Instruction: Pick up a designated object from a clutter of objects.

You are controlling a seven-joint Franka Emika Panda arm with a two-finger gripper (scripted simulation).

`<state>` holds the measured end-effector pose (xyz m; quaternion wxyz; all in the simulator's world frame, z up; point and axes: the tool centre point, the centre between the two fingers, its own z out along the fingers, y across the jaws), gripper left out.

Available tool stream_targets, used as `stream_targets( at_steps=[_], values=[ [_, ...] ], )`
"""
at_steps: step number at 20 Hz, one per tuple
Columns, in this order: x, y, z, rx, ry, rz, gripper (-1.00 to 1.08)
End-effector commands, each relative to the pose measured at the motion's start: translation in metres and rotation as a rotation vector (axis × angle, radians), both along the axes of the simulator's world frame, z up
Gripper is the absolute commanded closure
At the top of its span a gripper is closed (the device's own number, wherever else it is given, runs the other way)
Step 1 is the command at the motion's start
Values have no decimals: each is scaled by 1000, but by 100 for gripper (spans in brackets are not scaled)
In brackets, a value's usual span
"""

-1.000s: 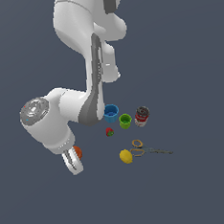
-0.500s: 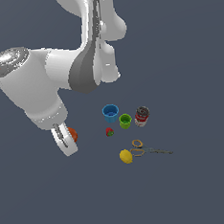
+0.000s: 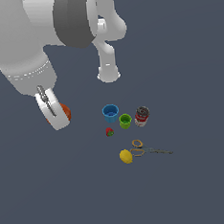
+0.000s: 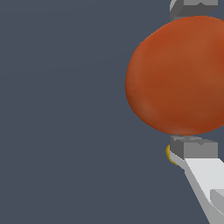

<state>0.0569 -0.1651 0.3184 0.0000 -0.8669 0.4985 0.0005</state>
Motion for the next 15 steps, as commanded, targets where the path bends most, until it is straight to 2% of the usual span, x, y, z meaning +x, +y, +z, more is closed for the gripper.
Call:
stream_targets(
  at_steps=[1, 8, 15],
  values=[
    [-4, 1, 21, -1, -1, 0, 108],
    [-9, 3, 52, -1, -1, 1, 108],
    [-8, 3, 54, -1, -1, 1, 108]
  ],
)
